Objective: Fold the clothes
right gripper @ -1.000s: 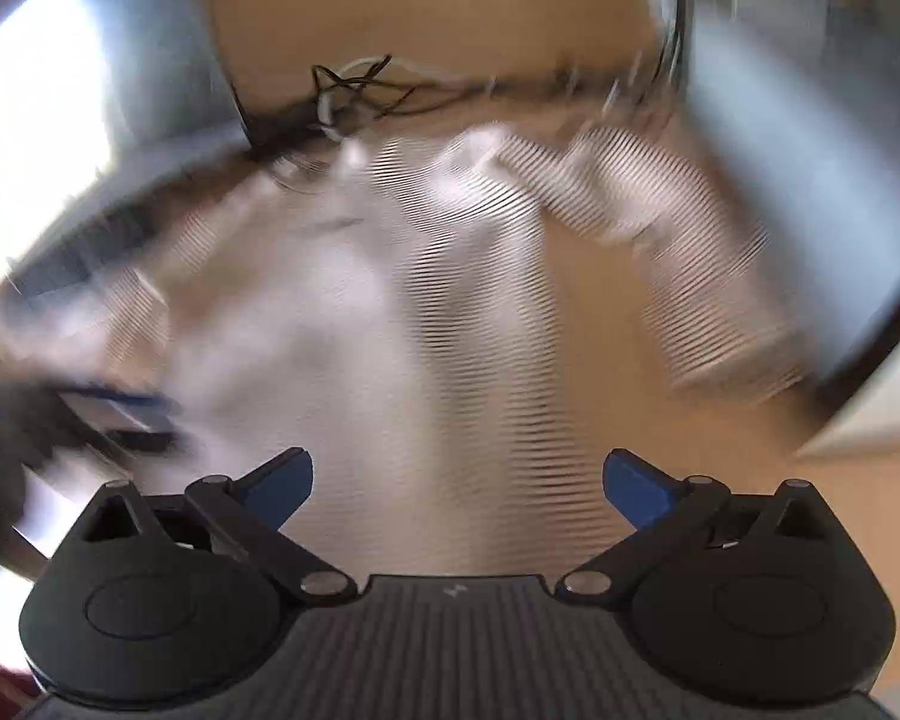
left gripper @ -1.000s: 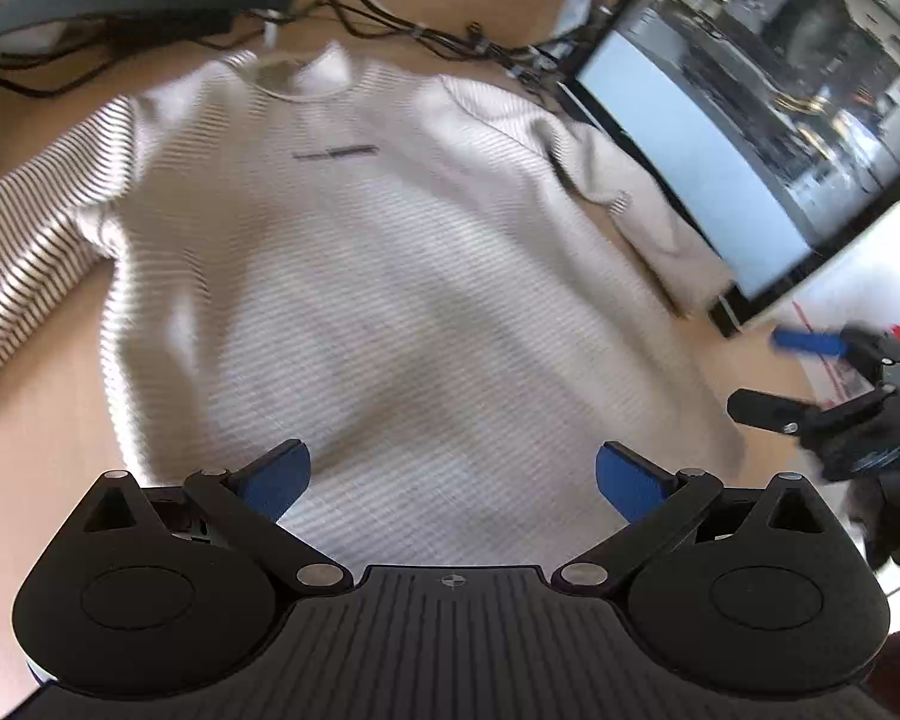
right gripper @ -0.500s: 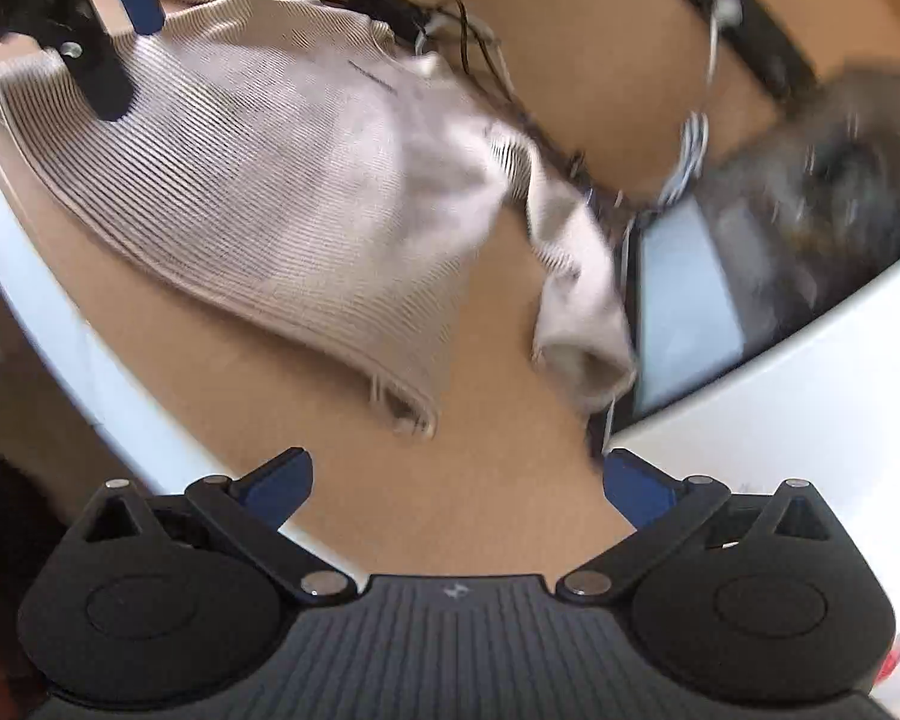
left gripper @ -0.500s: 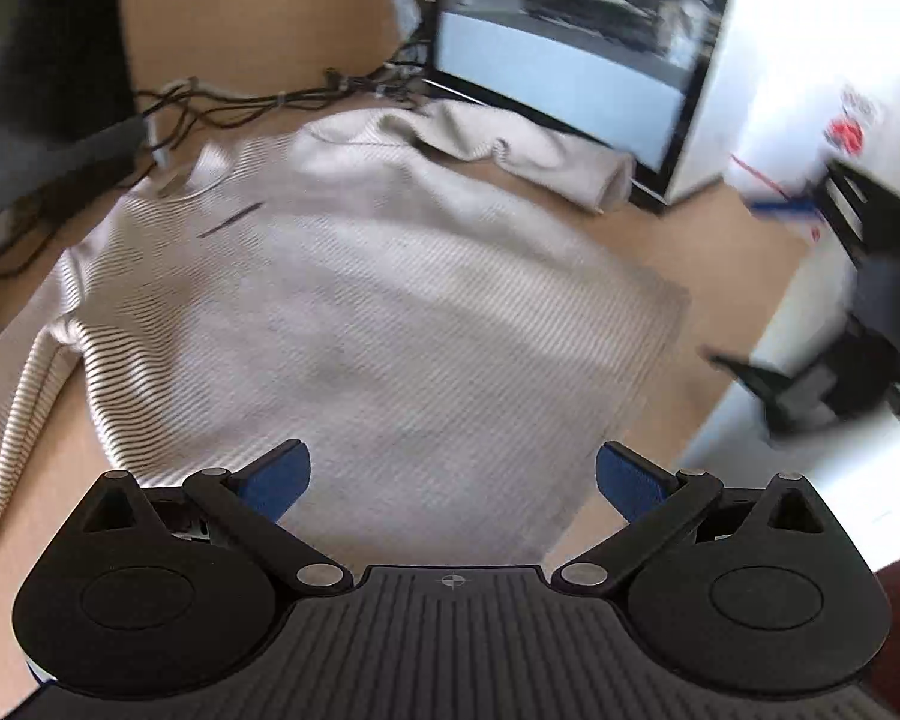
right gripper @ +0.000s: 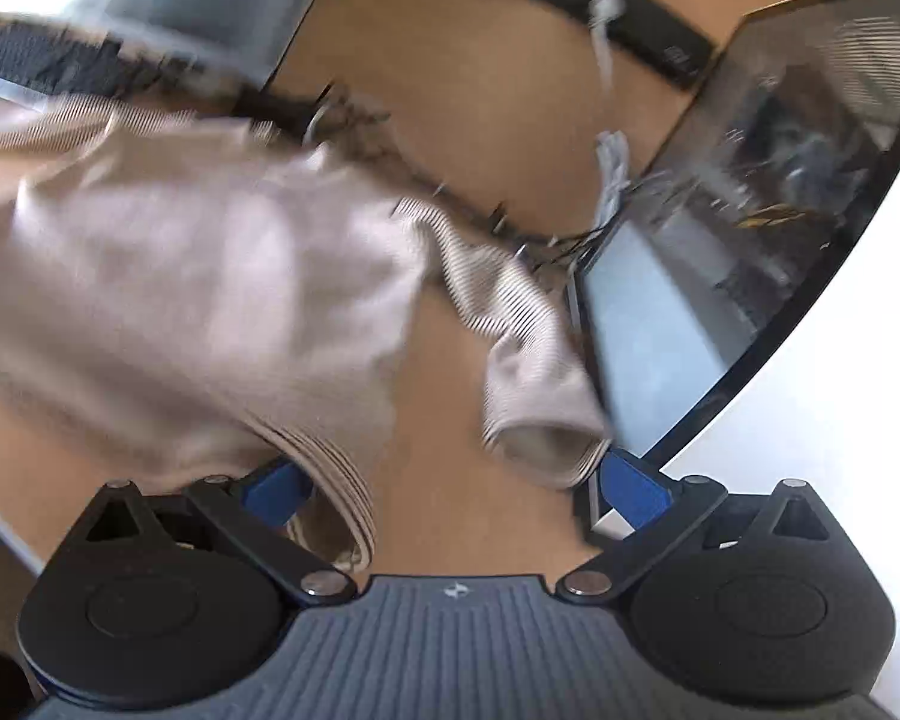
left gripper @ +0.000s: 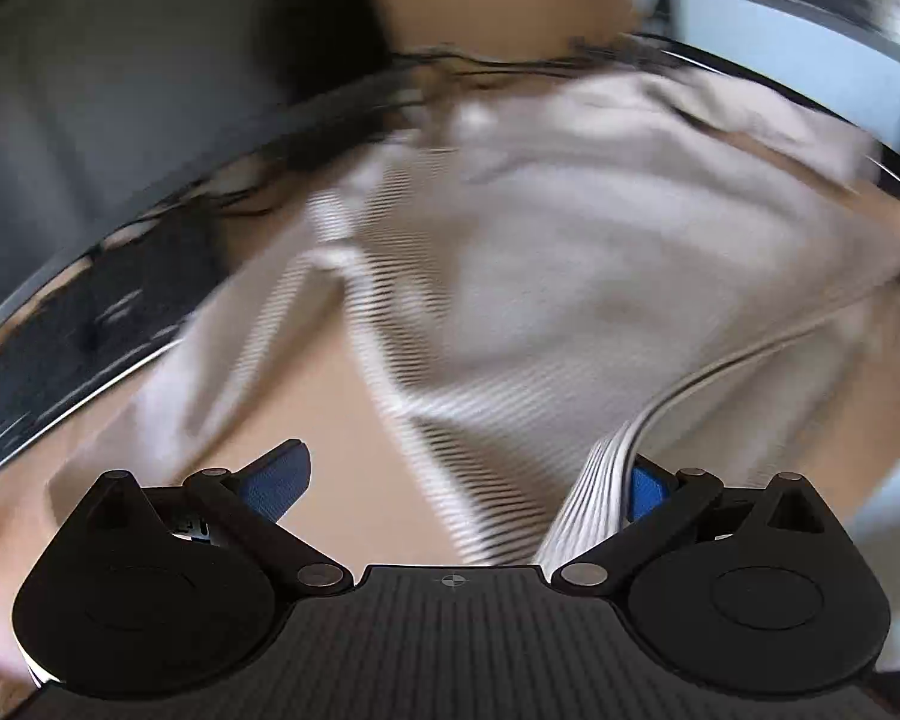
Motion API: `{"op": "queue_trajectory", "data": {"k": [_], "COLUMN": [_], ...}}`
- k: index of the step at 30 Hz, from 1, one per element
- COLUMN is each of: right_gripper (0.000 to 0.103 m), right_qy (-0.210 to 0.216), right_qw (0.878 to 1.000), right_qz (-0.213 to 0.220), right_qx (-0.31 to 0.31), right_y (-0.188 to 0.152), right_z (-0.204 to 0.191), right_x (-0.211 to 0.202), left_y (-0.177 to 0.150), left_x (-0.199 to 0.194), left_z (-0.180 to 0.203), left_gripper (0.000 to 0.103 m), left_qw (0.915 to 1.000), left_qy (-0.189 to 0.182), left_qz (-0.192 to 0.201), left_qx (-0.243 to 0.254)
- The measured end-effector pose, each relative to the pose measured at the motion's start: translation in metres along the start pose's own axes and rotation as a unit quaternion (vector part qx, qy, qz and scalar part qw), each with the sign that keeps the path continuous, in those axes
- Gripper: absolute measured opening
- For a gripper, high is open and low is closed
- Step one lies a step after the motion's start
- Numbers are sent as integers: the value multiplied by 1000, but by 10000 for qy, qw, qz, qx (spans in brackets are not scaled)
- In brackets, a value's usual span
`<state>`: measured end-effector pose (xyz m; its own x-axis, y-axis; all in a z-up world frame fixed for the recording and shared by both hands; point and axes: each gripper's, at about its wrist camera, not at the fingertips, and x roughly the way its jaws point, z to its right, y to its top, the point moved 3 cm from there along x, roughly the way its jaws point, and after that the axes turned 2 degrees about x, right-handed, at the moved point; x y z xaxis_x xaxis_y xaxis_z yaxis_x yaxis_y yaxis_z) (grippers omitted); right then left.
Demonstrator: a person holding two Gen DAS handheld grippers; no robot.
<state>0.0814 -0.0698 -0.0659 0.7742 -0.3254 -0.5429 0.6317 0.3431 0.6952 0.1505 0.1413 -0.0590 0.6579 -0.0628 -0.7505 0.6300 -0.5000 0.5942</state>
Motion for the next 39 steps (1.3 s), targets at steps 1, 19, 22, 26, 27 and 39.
{"op": "queue_trajectory", "data": {"k": [1, 19, 22, 26, 27, 39], "right_gripper": [102, 103, 103, 103, 103, 103], "right_qy": [-114, 1946, 2208, 2255, 2230, 2554], "right_qw": [9999, 9722, 9559, 9321, 9275, 8431], "right_qz": [-21, -951, -855, 90, 325, -1217], "right_qx": [-22, 894, 1739, 2832, 2982, 4574], "right_y": [1, -36, -30, 5, 18, 57], "right_z": [1, 42, 61, 65, 63, 3], "right_x": [3, -37, -44, -38, -33, 94], "left_y": [-1, -54, -42, -7, 2, 78], "left_x": [-2, -55, -63, -52, -49, 60], "left_z": [-7, -47, -66, -78, -81, -58], "left_gripper": [103, 103, 103, 103, 103, 103], "left_qw": [9999, 9551, 9459, 9499, 9499, 9304], "left_qy": [101, -2805, -2928, -2524, -2420, -2309], "left_qz": [-10, -263, 144, 774, 931, 423], "left_qx": [-59, -913, -1389, -1675, -1744, -2815]}}
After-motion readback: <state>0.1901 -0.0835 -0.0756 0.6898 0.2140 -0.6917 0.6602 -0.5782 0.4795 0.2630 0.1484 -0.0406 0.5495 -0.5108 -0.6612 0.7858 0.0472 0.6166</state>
